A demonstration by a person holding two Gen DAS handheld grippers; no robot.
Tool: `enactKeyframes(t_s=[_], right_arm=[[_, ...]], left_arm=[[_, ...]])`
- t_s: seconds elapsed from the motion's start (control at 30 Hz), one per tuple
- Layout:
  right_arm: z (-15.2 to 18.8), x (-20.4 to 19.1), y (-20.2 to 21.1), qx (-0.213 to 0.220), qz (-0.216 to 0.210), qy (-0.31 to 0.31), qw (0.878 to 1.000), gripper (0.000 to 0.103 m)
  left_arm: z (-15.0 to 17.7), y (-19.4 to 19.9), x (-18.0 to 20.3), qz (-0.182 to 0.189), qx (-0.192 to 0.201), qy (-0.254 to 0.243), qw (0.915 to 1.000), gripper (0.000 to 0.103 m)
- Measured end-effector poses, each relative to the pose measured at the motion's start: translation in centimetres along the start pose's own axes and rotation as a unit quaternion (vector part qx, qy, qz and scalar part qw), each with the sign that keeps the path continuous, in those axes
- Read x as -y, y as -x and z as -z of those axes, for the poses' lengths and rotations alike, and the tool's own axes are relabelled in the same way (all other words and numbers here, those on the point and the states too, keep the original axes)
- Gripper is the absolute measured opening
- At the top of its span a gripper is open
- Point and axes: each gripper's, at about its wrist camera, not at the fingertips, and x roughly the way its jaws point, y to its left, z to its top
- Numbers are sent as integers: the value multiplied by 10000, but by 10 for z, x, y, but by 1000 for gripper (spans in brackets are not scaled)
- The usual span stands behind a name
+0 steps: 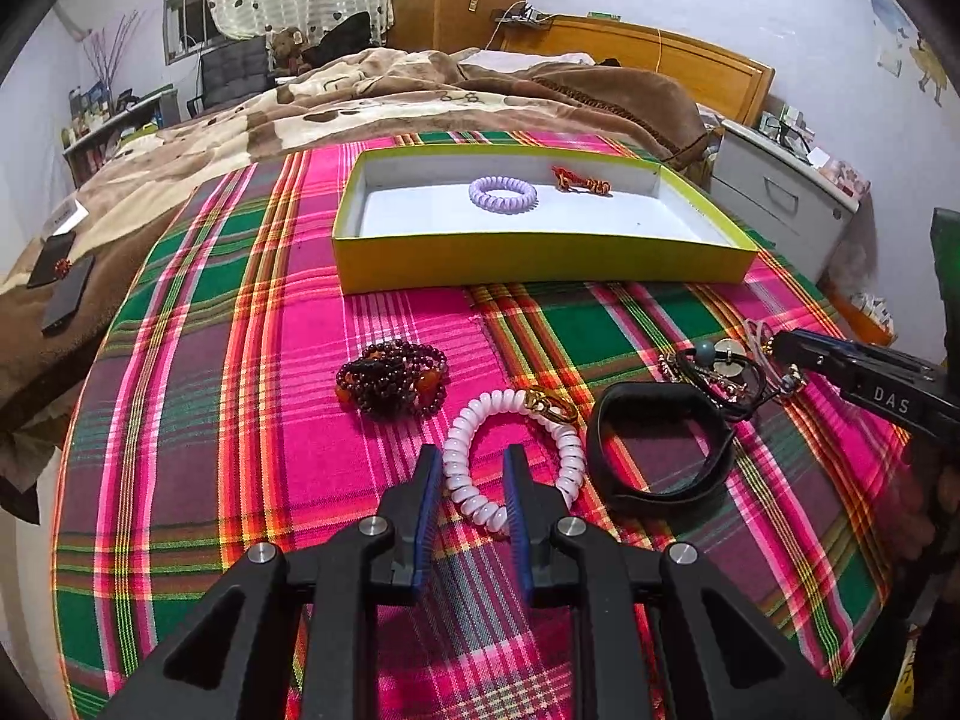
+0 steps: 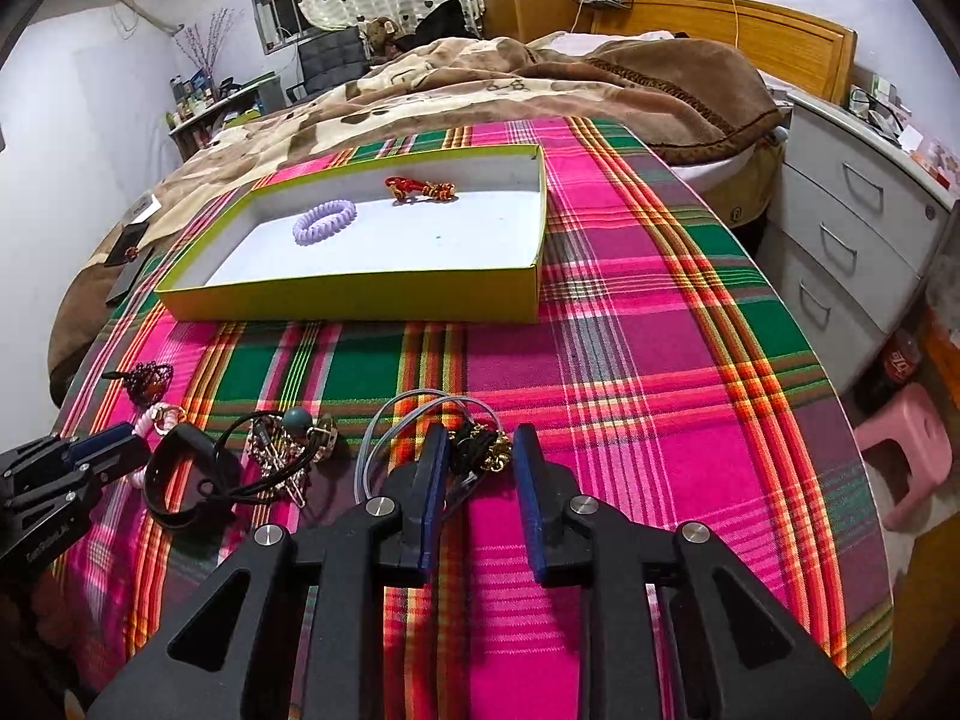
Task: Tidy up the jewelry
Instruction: 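Grasp the white coil hair tie with the left tool while the right grasps a gold keychain, then place the white hair tie in the box while the right tool places the keychain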
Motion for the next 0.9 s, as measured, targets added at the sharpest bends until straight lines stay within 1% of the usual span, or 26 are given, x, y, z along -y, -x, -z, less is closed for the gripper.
enactKeyframes(t_s=[0.03, 0.07, 0.17, 0.27, 0.47, 0.9], right_arm=[[0, 0, 1, 16, -6, -11, 10000, 22], [1, 1, 3, 40, -19, -25, 10000, 22], [2, 2, 8, 109, -56, -56, 9999, 22], [2, 1, 14, 192, -86, -60, 9998, 22], [3, 0, 24, 294, -172, -88, 9994, 22], [4, -7, 40, 437, -267, -84, 9986, 22]], left_arm=[[0, 0, 1, -11, 0, -16, 10000, 17], [0, 0, 1, -26, 2, -23, 10000, 11], [1, 1, 0, -21, 10, -26, 10000, 9], [3, 3, 0, -30, 34, -57, 10000, 9], [8, 13, -5, 38, 143, 43, 9999, 9], [7, 45, -12, 83, 551, 164, 9983, 8]])
